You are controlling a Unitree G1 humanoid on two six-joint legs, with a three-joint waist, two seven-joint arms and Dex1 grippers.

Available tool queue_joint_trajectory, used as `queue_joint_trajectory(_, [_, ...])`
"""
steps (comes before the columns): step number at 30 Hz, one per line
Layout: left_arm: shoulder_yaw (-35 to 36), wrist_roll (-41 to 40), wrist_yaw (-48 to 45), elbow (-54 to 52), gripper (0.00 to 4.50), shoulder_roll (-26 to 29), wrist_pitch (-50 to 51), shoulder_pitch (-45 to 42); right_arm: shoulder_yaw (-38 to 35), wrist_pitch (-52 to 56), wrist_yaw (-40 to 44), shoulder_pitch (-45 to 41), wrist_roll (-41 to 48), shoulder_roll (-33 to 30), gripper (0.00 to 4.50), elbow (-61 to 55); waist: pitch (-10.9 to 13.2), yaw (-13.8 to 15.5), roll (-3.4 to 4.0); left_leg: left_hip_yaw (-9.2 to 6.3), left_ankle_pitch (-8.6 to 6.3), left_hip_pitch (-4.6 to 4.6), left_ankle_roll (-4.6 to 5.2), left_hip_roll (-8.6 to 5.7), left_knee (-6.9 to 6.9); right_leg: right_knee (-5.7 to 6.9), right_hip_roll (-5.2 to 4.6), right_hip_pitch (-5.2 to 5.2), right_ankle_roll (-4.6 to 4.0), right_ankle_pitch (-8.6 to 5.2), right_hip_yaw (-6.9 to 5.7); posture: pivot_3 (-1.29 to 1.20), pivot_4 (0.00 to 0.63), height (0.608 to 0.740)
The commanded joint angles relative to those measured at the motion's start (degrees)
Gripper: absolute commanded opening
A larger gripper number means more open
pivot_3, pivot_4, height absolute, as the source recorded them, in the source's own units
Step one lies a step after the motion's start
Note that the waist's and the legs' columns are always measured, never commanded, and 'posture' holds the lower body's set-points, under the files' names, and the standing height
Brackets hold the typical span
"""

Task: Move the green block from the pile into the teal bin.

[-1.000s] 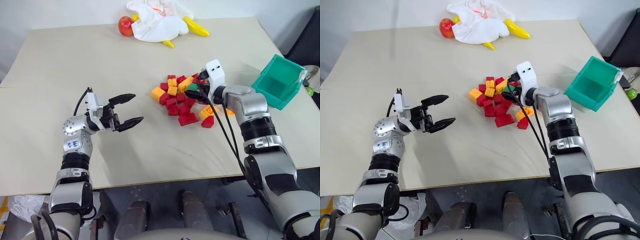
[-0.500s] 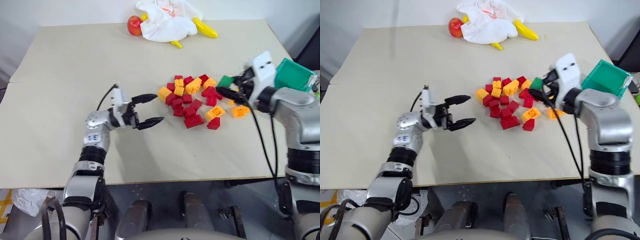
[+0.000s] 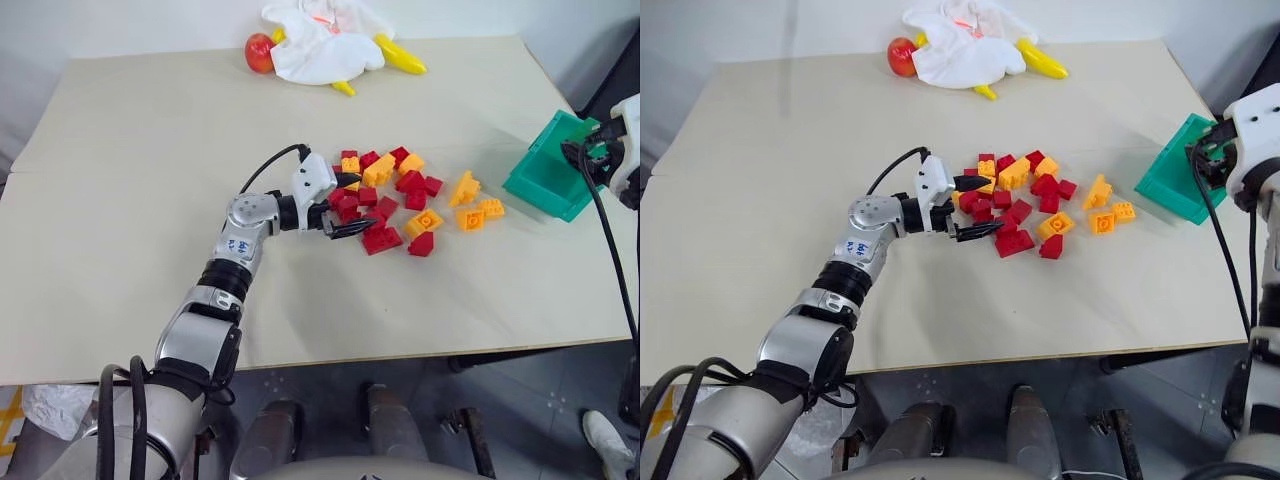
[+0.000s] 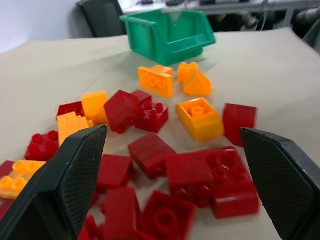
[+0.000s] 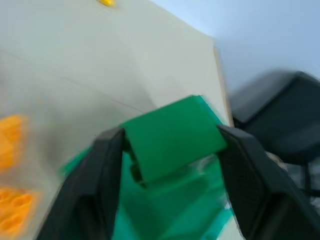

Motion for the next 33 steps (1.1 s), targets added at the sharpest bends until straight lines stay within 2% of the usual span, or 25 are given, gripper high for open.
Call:
queue_joint_trajectory(1, [-0.32, 0.51, -0.05, 0.71, 4.50, -0.31, 0.82, -3.08, -0.58, -4.58, -0.45, -6.72, -0.05, 0.94, 3.14, 12.12, 0.00, 0.03, 0.00, 0.00, 0.00, -0.03, 0.00, -0.01, -0.03, -0.06, 0.00, 0.00, 0.02, 0.02, 0.00, 0.00, 0.150, 0.740])
queue_joint_trajectory(3, [-0.03, 0.61, 1.77, 1.09, 4.50, -0.41, 2.89, -3.87, 0.01, -7.21, -2.45, -9.15, -1.16, 1.35, 3.81, 16.64, 0.00, -0.01, 0.00, -0.02, -0.02, -0.04, 0.03, 0.02, -0.10, -0.05, 0.01, 0.00, 0.03, 0.03, -0.01, 0.00, 0.150, 0.740])
queue_joint_trajectory(5, [3.43, -3.15, 3.17, 0.96, 4.50, -1.54, 4.78, -3.94, 1.19, -8.91, -3.64, -9.99, -2.67, 1.18, 4.47, 18.15, 0.00, 0.05, 0.01, -0.03, -0.04, -0.07, 0.06, 0.02, -0.19, -0.16, 0.00, -0.02, 0.04, 0.03, -0.02, 0.00, 0.150, 0.740])
queue_joint_trajectory(7, [4.99, -4.44, 4.20, 0.05, 4.50, -1.49, 6.81, -3.71, 1.27, -8.95, -3.07, -9.36, -2.38, 1.33, 4.49, 16.32, 0.01, 0.05, 0.02, -0.06, -0.05, -0.25, 0.09, -0.01, -0.18, -0.19, -0.05, -0.19, 0.06, 0.04, -0.03, 0.00, 0.150, 0.740])
queue_joint_trajectory(10, [2.94, -2.22, 2.72, -2.09, 4.50, 0.31, 10.04, -2.77, 0.20, -7.05, -2.92, -6.34, -1.12, 1.42, 4.49, 9.50, 0.01, -0.02, 0.02, -0.03, -0.05, -0.36, 0.09, -0.03, -0.20, -0.19, -0.06, -0.33, 0.08, 0.05, -0.02, 0.00, 0.150, 0.740])
queue_joint_trajectory(14, [4.44, -5.40, -0.48, -8.14, 4.50, 2.32, 14.52, 1.35, -3.14, 2.93, 2.36, 7.90, 6.97, 3.57, 4.49, -17.22, 0.00, 0.06, 0.03, -0.07, -0.07, -0.38, 0.07, 0.06, -0.16, -0.17, 0.00, -0.36, 0.08, 0.05, -0.05, 0.00, 0.150, 0.740])
queue_joint_trajectory(16, [3.80, -4.22, -0.13, -9.70, 4.50, 4.20, 15.95, 3.58, -4.14, 6.38, 5.16, 15.82, 11.51, 4.97, 4.49, -29.29, 0.00, 0.11, 0.03, -0.07, -0.07, -0.42, 0.06, 0.04, -0.08, -0.13, 0.00, -0.36, 0.08, 0.05, -0.06, 0.00, 0.150, 0.740])
queue_joint_trajectory(20, [3.08, -3.17, -1.47, -14.41, 4.50, 9.07, 16.38, 9.34, -4.31, 8.91, 10.73, 29.01, 18.06, 6.70, 4.49, -45.23, 0.00, 0.09, 0.03, -0.04, -0.08, -0.39, 0.07, -0.01, 0.11, 0.08, -0.02, -0.34, 0.09, 0.06, 0.00, 0.00, 0.150, 0.740])
queue_joint_trajectory(25, [4.08, -4.43, -4.58, -19.40, 4.50, 15.47, 17.74, 15.33, -5.68, 3.91, 15.52, 39.26, 20.75, 7.61, 4.49, -50.64, 0.00, 0.22, 0.03, -0.05, -0.08, -0.13, 0.07, 0.00, 0.18, 0.15, 0.00, -0.08, 0.06, 0.08, 0.02, 0.00, 0.150, 0.740])
queue_joint_trajectory(28, [6.55, -6.26, -8.96, -22.73, 4.50, 22.24, 16.71, 21.84, -8.77, -1.77, 22.46, 46.38, 23.24, 6.84, 4.49, -49.03, 0.00, 0.29, 0.04, -0.08, -0.09, 0.01, 0.10, 0.00, 0.17, 0.11, 0.00, 0.07, 0.08, 0.09, 0.01, 0.00, 0.150, 0.740])
queue_joint_trajectory(30, [8.14, -7.95, -11.48, -23.94, 4.50, 25.67, 16.83, 24.96, -10.41, -4.56, 25.85, 48.27, 24.02, 6.00, 4.49, -46.26, 0.00, 0.13, 0.04, -0.08, -0.11, 0.01, 0.12, 0.01, 0.13, 0.06, 0.00, 0.07, 0.08, 0.09, 0.02, 0.00, 0.150, 0.740])
queue_joint_trajectory(33, [9.54, -8.60, -11.13, -24.34, 4.50, 27.91, 16.32, 26.71, -11.51, -7.70, 28.61, 47.87, 24.24, 5.42, 4.49, -42.16, 0.00, 0.15, 0.04, -0.04, -0.13, 0.03, 0.15, 0.01, 0.15, 0.03, -0.01, 0.10, 0.08, 0.12, 0.04, 0.00, 0.150, 0.740])
